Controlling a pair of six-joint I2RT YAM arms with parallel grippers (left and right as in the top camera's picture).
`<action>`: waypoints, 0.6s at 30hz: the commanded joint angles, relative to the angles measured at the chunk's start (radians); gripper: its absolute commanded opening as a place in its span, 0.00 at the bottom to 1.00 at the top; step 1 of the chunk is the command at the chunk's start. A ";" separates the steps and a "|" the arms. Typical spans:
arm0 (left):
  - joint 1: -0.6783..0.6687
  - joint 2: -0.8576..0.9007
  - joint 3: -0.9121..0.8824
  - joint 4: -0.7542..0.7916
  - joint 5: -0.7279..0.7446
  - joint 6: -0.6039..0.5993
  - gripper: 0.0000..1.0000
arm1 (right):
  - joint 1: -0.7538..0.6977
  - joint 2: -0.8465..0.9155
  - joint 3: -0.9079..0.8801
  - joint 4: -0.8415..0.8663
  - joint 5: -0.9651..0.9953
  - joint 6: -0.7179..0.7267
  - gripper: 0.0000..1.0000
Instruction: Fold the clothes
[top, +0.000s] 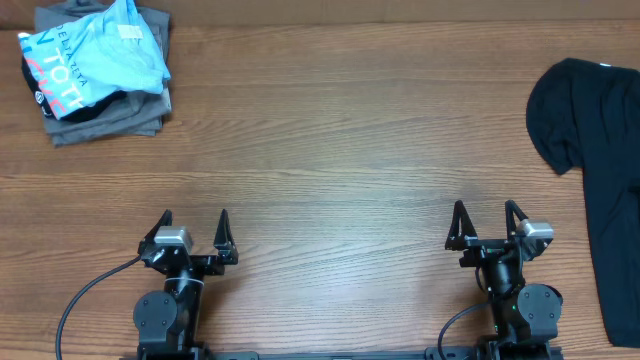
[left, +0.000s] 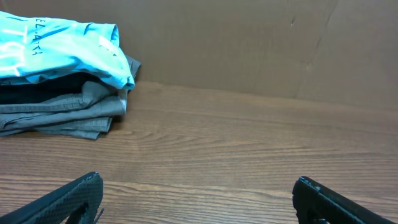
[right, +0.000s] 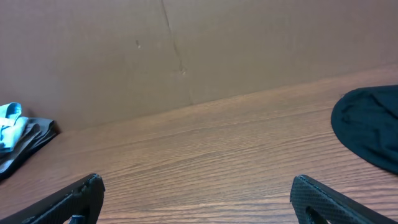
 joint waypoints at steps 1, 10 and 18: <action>-0.004 -0.011 -0.004 -0.001 -0.006 0.023 1.00 | 0.005 -0.012 -0.011 0.008 0.010 -0.003 1.00; -0.004 -0.011 -0.004 -0.001 -0.006 0.023 1.00 | 0.005 -0.012 -0.011 0.008 0.010 -0.003 1.00; -0.003 -0.011 -0.004 -0.001 -0.006 0.022 1.00 | 0.005 -0.012 -0.011 0.008 0.010 -0.003 1.00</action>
